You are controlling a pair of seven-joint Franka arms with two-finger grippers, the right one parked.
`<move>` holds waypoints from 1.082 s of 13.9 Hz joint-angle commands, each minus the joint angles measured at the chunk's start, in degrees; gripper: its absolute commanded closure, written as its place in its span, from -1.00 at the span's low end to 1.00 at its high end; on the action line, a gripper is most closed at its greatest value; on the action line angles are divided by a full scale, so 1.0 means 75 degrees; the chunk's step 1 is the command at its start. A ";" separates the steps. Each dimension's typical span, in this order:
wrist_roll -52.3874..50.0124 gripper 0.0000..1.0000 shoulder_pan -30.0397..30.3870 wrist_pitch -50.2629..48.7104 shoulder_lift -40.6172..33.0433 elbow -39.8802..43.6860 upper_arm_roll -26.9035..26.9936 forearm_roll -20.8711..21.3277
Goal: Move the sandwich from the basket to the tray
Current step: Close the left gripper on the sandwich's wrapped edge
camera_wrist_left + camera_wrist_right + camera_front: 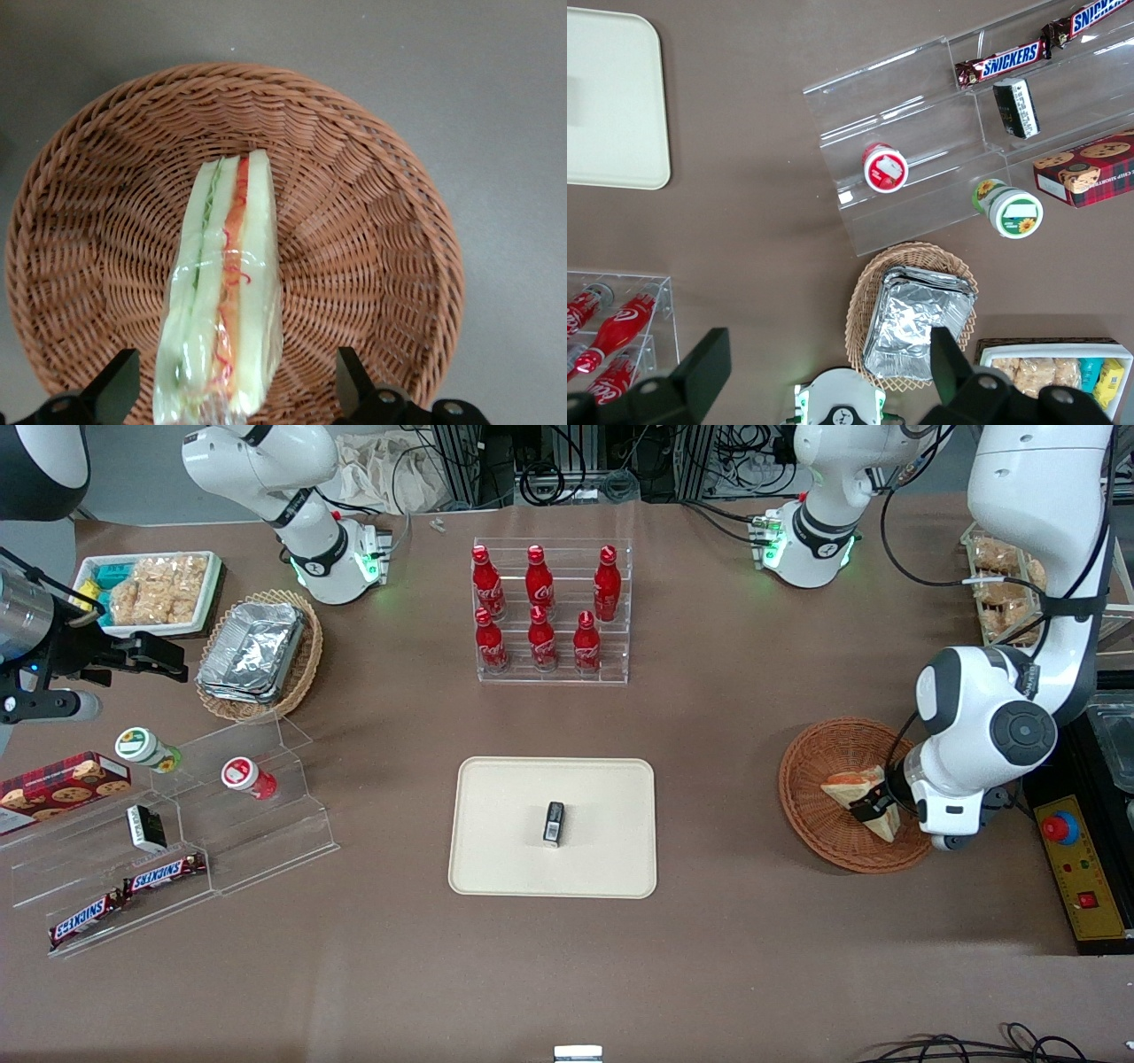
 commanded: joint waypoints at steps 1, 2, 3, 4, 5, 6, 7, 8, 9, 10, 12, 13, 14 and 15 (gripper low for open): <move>-0.0092 -0.99 0.0097 0.0673 0.0022 -0.0444 -0.0060 -0.0090; -0.0092 -0.99 0.0167 0.0733 0.0127 -0.0468 -0.0060 -0.0090; -0.0092 -0.99 0.0179 0.0757 0.0186 -0.0456 -0.0060 -0.0090; -0.0092 -0.99 0.0179 0.0757 0.0198 -0.0468 -0.0060 -0.0090; -0.0092 -0.98 0.0179 0.0757 0.0210 -0.0468 -0.0060 -0.0090; -0.0092 -0.78 0.0179 0.0745 0.0222 -0.0468 -0.0060 -0.0090; -0.0069 0.01 0.0168 0.0745 0.0199 -0.0456 -0.0060 -0.0079; -0.0033 0.83 0.0133 0.0734 0.0117 -0.0410 -0.0060 -0.0055; -0.0068 1.00 0.0121 0.0722 0.0093 -0.0386 -0.0060 -0.0055; -0.0057 1.00 0.0121 0.0699 0.0058 -0.0363 -0.0072 -0.0055; 0.0049 1.00 0.0109 0.0652 -0.0059 -0.0351 -0.0084 -0.0032; 0.0084 1.00 0.0109 0.0628 -0.0082 -0.0316 -0.0084 -0.0009; 0.0142 1.00 0.0109 0.0489 -0.0117 -0.0211 -0.0084 0.0003; 0.0421 1.00 0.0109 0.0186 -0.0199 -0.0048 -0.0084 0.0015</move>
